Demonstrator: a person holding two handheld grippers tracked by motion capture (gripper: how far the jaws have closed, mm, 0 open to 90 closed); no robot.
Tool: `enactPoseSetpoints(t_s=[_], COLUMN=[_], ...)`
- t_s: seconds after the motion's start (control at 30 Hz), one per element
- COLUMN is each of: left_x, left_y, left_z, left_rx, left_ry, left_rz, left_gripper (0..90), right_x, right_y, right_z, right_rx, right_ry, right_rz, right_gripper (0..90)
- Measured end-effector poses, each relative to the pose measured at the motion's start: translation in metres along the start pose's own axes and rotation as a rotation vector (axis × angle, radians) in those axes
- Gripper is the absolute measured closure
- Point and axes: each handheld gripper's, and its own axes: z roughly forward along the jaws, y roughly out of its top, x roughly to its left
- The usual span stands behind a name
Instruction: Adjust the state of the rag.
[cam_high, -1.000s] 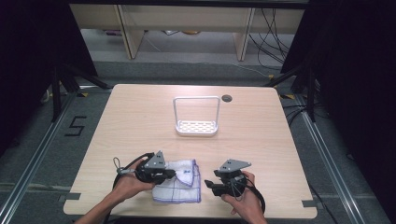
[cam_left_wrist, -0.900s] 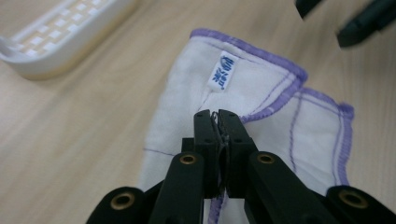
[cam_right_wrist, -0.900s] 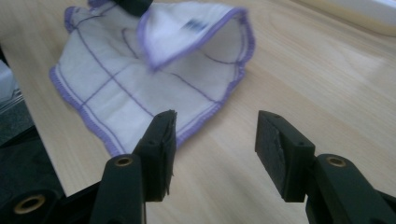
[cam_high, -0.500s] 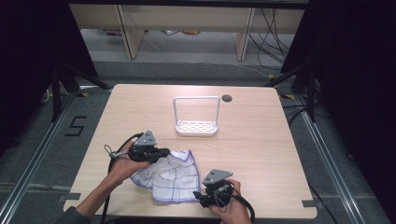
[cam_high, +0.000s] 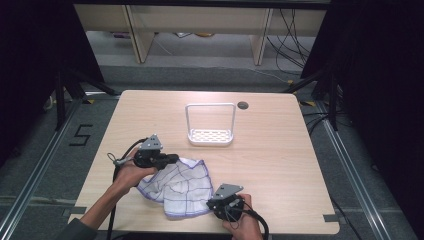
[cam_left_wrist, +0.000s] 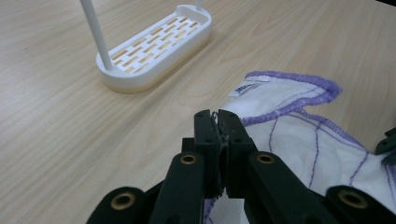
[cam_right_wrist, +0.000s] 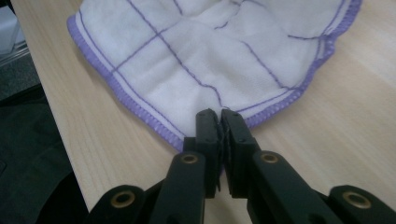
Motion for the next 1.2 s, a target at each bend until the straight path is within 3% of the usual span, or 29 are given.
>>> enactPoseSetpoints(t_s=[0.17, 0.2, 0.23, 0.33, 0.47, 0.5, 0.57, 0.67, 0.7, 0.73, 0.77, 0.8, 0.83, 0.87, 0.9, 0.93, 1.0, 1.07, 1.2], left_x=[0.004, 0.004, 0.003, -0.006, -0.011, -0.011, -0.007, -0.001, 0.007, 0.007, 0.012, 0.019, 0.028, 0.028, 0.033, 0.038, 0.048, 0.052, 0.056], left_y=[-0.001, -0.001, 0.000, 0.000, 0.002, 0.004, 0.006, 0.007, 0.006, 0.006, 0.004, 0.001, -0.004, -0.004, -0.007, -0.010, -0.021, -0.028, -0.038], left_z=[-0.013, -0.024, -0.030, -0.043, -0.050, -0.050, -0.044, -0.036, -0.023, -0.023, -0.018, -0.012, -0.004, -0.004, 0.000, 0.002, 0.008, 0.010, 0.011], left_rx=[-0.039, -0.063, -0.070, -0.085, -0.086, -0.089, -0.096, -0.099, -0.096, -0.096, -0.095, -0.083, -0.074, -0.074, -0.063, -0.058, -0.027, -0.003, 0.016], left_ry=[-0.033, -0.047, -0.052, -0.062, -0.064, -0.066, -0.063, -0.069, -0.050, -0.050, -0.040, -0.028, -0.015, -0.015, -0.003, 0.013, 0.027, 0.050, 0.071], left_rz=[-0.043, -0.073, -0.083, -0.059, -0.045, -0.050, -0.060, -0.080, -0.110, -0.110, -0.127, -0.146, -0.176, -0.176, -0.188, -0.197, -0.229, -0.225, -0.237], left_gripper=[86.9, 87.0, 87.0, 87.1, 87.1, 87.1, 87.1, 87.1, 87.1, 87.1, 87.1, 87.1, 87.1, 87.1, 87.1, 87.1, 87.1, 87.0, 81.9], right_x=[-0.012, -0.021, -0.024, -0.036, -0.051, -0.065, -0.081, -0.105, -0.117, -0.124, -0.124, -0.131, -0.141, -0.141, -0.148, -0.150, -0.152, -0.154, -0.159], right_y=[0.006, 0.009, 0.011, 0.017, 0.024, 0.029, 0.037, 0.051, 0.056, 0.060, 0.060, 0.063, 0.068, 0.068, 0.071, 0.071, 0.072, 0.072, 0.076], right_z=[-0.024, -0.037, -0.045, -0.064, -0.078, -0.082, -0.084, -0.077, -0.068, -0.059, -0.059, -0.050, -0.029, -0.029, -0.010, 0.000, 0.016, 0.027, 0.035], right_rx=[-0.055, -0.098, -0.106, -0.135, -0.124, -0.117, -0.099, -0.051, -0.036, -0.014, -0.014, -0.001, 0.042, 0.042, 0.086, 0.086, 0.106, 0.122, 0.141], right_ry=[-0.006, -0.007, -0.020, -0.061, -0.101, -0.136, -0.153, -0.189, -0.203, -0.201, -0.201, -0.206, -0.208, -0.208, -0.212, -0.222, -0.222, -0.232, -0.282], right_rz=[-0.014, -0.026, -0.006, -0.014, -0.010, -0.022, -0.016, -0.002, 0.002, 0.021, 0.021, 0.032, 0.038, 0.038, 0.026, 0.016, 0.011, 0.010, 0.022], right_gripper=[87.9, 88.0, 88.0, 88.1, 88.1, 88.1, 88.1, 88.1, 88.0, 88.0, 88.0, 88.0, 88.0, 88.0, 87.9, 87.9, 87.3, 85.8, 70.2])
